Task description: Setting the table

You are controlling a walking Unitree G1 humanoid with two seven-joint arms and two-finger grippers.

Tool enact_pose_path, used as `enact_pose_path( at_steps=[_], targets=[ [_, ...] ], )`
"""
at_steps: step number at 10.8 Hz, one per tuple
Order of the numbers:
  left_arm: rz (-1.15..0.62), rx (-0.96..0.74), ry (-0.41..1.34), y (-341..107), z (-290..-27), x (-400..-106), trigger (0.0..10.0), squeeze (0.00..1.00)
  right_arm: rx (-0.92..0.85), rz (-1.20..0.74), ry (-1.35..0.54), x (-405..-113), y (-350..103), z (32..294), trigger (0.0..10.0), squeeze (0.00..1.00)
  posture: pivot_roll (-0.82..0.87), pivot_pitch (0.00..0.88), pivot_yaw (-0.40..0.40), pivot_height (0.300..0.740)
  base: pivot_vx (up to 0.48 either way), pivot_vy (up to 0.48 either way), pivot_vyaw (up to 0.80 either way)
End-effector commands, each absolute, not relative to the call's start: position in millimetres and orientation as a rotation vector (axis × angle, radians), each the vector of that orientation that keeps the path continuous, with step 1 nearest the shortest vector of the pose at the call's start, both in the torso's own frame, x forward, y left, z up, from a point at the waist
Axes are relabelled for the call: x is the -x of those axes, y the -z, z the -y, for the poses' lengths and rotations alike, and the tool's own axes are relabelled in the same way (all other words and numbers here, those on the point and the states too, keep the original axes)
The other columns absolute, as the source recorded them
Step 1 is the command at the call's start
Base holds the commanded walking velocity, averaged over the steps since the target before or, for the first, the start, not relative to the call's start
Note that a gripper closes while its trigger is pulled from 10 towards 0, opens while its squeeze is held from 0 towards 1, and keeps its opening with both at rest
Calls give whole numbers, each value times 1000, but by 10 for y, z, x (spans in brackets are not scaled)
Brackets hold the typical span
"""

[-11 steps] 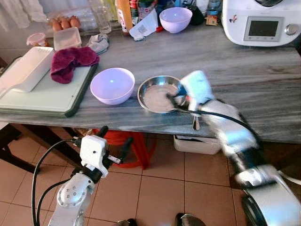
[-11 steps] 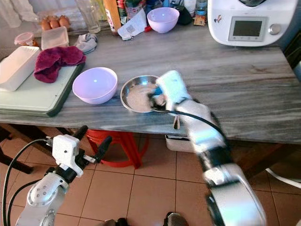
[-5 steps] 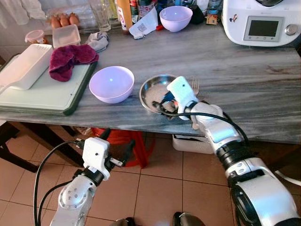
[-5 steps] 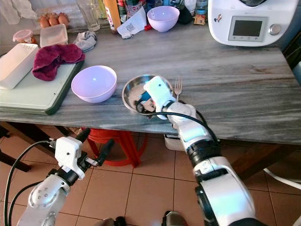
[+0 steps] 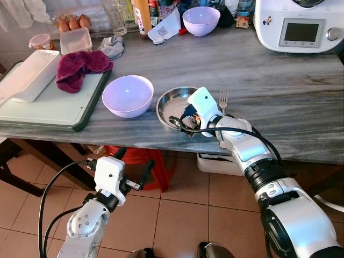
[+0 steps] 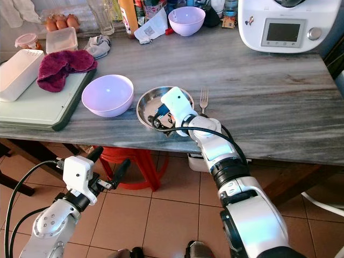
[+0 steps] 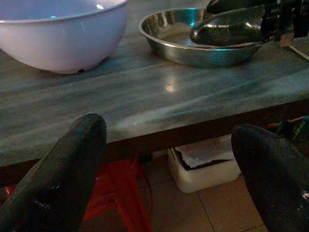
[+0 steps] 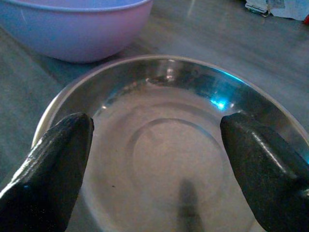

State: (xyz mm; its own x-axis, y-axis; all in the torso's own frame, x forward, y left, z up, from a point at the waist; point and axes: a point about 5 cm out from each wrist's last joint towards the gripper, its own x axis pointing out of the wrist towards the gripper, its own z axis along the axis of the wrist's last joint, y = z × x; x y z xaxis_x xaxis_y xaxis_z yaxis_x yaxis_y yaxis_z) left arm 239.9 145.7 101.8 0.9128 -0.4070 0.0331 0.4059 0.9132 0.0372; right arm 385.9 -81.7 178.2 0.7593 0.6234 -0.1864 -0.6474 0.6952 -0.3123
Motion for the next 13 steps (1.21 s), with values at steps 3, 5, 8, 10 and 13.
enact_pose_path(
  at_steps=[3, 5, 8, 10, 13],
  targets=[
    [46, -43, 425, -1066, -1446, -2383, 10000, 0, 328, -40, -771, -3838, -1863, 713, 10000, 0, -36, 193, 77, 740, 0, 0, 0],
    [46, -43, 427, -1073, -1430, -2390, 10000, 0, 328, -21, -780, -3818, -1884, 701, 10000, 0, -41, 190, 78, 740, 0, 0, 0],
    [68, -36, 417, -1105, -1411, -2434, 10000, 0, 293, 161, -587, -3822, -2133, 927, 10000, 0, -47, 179, 75, 740, 0, 0, 0],
    [79, -34, 413, -1134, -1399, -2471, 10000, 0, 286, 247, -483, -3751, -2203, 1088, 10000, 0, -54, 171, 77, 740, 0, 0, 0],
    [94, -25, 422, -1149, -1386, -2531, 10000, 0, 275, 291, -179, -3456, -2013, 1547, 10000, 0, -71, 157, 86, 740, 0, 0, 0]
  ],
)
